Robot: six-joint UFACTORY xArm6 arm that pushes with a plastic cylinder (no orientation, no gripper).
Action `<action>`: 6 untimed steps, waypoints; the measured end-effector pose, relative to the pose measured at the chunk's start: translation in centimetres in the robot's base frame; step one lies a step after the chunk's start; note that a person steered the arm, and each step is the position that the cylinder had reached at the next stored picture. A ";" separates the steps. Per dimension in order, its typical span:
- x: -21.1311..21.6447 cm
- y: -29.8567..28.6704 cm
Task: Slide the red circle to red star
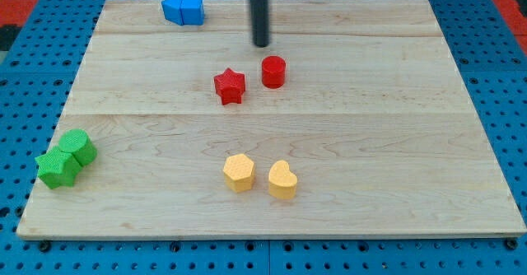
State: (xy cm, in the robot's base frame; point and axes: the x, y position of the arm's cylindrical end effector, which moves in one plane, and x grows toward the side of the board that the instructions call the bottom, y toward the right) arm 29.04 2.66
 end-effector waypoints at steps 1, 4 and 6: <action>4.4 0.4; 6.9 -3.1; 6.9 -3.1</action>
